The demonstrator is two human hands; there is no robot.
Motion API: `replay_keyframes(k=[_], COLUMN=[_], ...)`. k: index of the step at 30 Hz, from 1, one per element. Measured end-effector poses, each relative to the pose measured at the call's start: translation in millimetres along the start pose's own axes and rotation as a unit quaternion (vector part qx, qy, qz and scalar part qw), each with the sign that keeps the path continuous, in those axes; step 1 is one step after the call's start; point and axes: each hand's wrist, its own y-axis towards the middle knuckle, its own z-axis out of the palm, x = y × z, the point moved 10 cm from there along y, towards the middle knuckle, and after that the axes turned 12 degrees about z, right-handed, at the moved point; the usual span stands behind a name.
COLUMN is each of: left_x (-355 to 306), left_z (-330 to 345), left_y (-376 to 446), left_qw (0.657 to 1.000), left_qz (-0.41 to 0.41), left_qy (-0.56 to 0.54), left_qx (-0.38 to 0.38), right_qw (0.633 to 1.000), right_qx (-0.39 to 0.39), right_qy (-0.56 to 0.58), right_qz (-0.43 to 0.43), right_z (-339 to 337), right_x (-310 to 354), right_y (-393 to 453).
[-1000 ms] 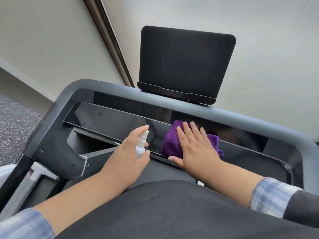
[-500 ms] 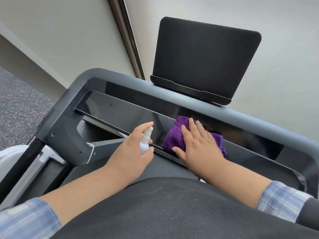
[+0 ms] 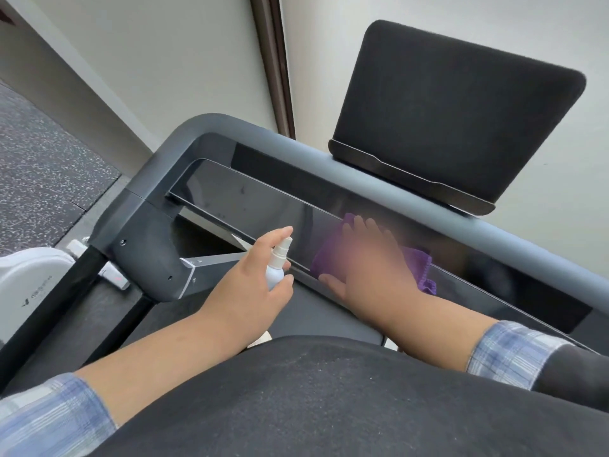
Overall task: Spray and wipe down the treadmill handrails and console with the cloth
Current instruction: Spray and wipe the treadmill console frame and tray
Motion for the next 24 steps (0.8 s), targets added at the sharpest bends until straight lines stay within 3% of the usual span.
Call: replay_keyframes(k=[17, 24], left_x=[114.4, 130.3], left_z=[-112.9, -137.7], left_y=[16.4, 37.8], left_qw=[0.998, 0.995], left_qz=[-0.005, 0.036], left_qy=[-0.057, -0.093], left_qx=[-0.012, -0.003], right_qw=[0.996, 0.999], right_qx=[0.015, 0.007], right_qy=[-0.055, -0.030], right_qz=[-0.062, -0.015], right_z=[-24.5, -25.8], right_x=[227.4, 230.4], right_y=[135.7, 138.6])
